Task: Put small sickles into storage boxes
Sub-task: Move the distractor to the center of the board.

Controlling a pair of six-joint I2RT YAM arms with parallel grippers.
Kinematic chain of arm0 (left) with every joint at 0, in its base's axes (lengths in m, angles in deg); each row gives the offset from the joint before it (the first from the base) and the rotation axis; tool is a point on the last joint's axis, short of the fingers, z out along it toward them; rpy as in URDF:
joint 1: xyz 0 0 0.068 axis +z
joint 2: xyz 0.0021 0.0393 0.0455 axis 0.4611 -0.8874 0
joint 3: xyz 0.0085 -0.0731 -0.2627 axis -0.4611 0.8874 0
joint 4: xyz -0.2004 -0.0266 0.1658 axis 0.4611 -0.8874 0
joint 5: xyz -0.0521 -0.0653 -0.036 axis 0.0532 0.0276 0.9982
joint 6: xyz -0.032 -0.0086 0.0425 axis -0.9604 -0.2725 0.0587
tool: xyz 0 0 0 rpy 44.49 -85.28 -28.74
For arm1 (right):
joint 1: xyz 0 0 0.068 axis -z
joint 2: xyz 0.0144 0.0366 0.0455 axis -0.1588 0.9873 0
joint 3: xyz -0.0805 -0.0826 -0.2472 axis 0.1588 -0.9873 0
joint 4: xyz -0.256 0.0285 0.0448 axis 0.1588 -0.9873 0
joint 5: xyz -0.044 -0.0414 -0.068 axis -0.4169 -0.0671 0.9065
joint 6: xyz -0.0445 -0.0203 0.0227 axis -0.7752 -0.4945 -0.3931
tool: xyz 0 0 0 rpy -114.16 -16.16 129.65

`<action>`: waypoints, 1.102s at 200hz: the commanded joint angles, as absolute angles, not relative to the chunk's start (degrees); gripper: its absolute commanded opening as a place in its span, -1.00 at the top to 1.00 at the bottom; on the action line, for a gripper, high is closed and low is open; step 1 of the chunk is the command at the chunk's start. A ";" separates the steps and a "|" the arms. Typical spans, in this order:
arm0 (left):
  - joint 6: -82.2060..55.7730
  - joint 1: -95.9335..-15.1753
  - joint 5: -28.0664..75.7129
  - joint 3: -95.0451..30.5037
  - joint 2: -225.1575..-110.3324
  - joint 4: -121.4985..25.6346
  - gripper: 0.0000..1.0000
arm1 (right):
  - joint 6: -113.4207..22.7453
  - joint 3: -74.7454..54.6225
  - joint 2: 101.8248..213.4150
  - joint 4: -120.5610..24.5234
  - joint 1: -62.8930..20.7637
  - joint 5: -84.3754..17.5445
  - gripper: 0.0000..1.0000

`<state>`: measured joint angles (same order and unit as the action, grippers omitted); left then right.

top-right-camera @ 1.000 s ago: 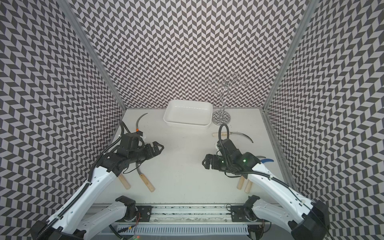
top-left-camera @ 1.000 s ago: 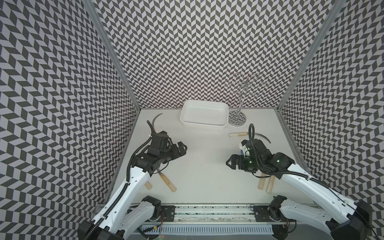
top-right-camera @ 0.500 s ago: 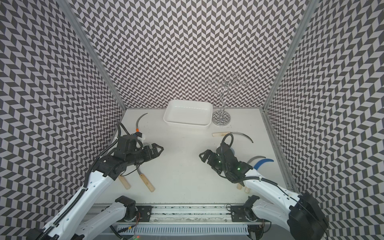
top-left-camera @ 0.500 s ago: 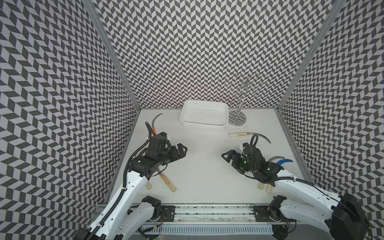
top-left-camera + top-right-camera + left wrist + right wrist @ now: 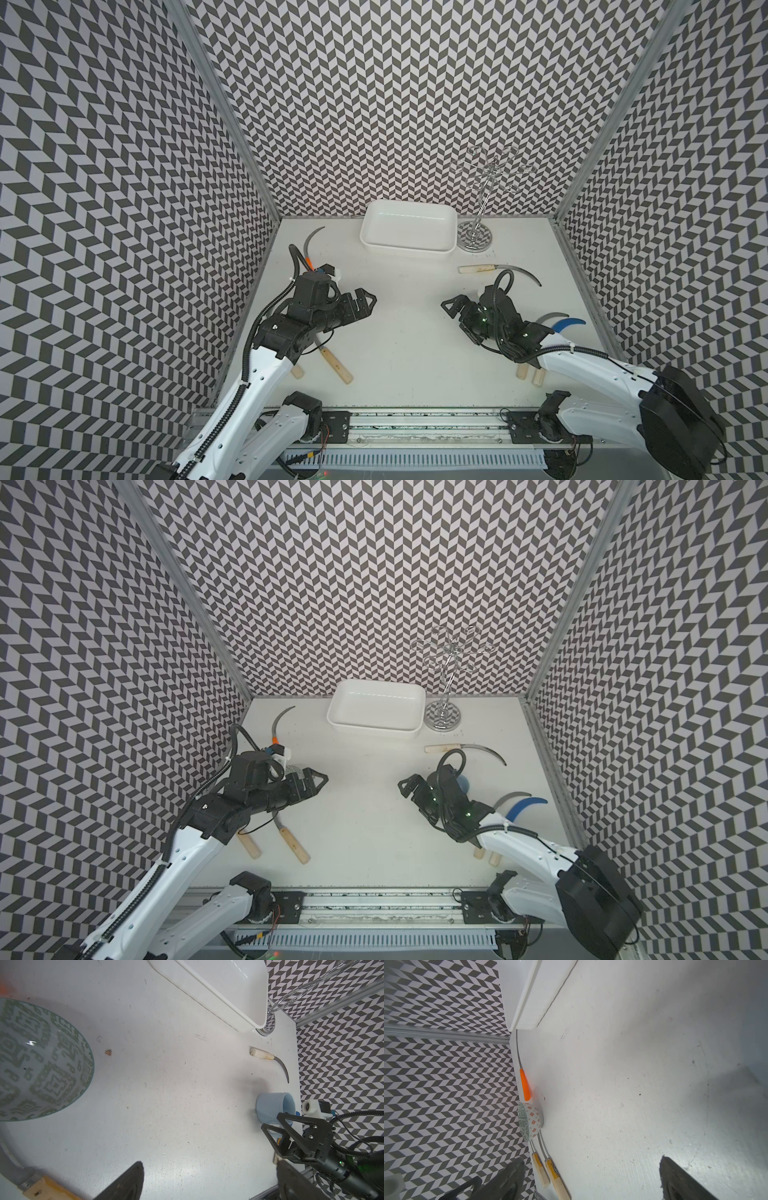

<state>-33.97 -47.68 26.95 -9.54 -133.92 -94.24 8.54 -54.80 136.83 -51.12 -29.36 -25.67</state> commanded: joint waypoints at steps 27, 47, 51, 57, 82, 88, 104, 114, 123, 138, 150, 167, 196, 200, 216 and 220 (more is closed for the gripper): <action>-31.53 -47.81 27.75 -11.26 -135.91 -91.75 -1.00 | 10.53 -55.52 135.78 -48.99 -28.78 -19.58 -1.00; -31.05 -47.81 28.19 -11.25 -136.66 -91.67 -1.00 | 10.61 -55.68 135.29 -48.53 -27.75 -18.06 -1.00; -31.00 -47.82 28.36 -11.22 -136.76 -91.74 -1.00 | 10.78 -55.78 135.20 -48.33 -27.51 -17.93 -1.00; -30.81 -47.80 28.60 -11.25 -136.85 -91.76 -1.00 | 10.97 -56.00 135.15 -47.89 -27.15 -17.83 -1.00; -30.76 -47.80 28.73 -10.68 -137.20 -90.91 -1.00 | 11.96 -57.26 134.37 -46.63 -25.17 -17.11 -0.99; -30.80 -47.79 28.89 -10.58 -137.45 -90.60 -1.00 | 11.98 -57.58 134.24 -46.35 -24.39 -17.25 -1.00; -30.76 -47.83 29.31 -10.99 -138.10 -90.25 -1.00 | 11.20 -58.03 134.53 -46.02 -21.71 -18.69 -1.00; -30.63 -47.81 29.26 -11.35 -138.33 -90.26 -1.00 | 10.10 -57.90 134.66 -46.19 -20.33 -19.11 -1.00; -30.63 -47.78 29.26 -11.58 -138.32 -90.26 -1.00 | 9.17 -57.81 134.66 -46.26 -19.11 -19.51 -1.00; -30.46 -47.80 29.27 -11.40 -138.21 -90.34 -0.99 | 7.90 -57.90 134.86 -45.91 -16.76 -20.69 -1.00; -30.32 -47.78 29.03 -11.20 -138.17 -90.65 -1.00 | 7.02 -57.90 135.26 -45.57 -14.98 -21.72 -1.00; -30.02 -47.76 28.88 -11.21 -138.36 -91.14 -1.00 | 6.06 -57.81 135.55 -45.45 -12.58 -22.17 -1.00; -30.03 -47.78 29.04 -11.28 -138.34 -90.95 -0.99 | 4.94 -58.25 136.26 -43.76 -7.98 -23.75 -1.00; -30.01 -47.77 29.02 -11.28 -138.39 -90.96 -1.00 | 4.70 -58.25 136.43 -43.58 -7.25 -23.98 -1.00; -30.04 -47.79 29.13 -11.46 -138.65 -90.96 -1.00 | 3.69 -57.86 137.24 -43.12 -4.24 -25.00 -1.00; -30.05 -47.76 29.09 -11.47 -138.69 -90.96 -1.00 | 3.44 -57.78 137.38 -42.93 -3.49 -25.32 -1.00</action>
<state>-30.54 -47.68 28.87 -9.56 -138.60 -91.64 5.61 -57.67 136.17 -47.08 -7.22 -24.05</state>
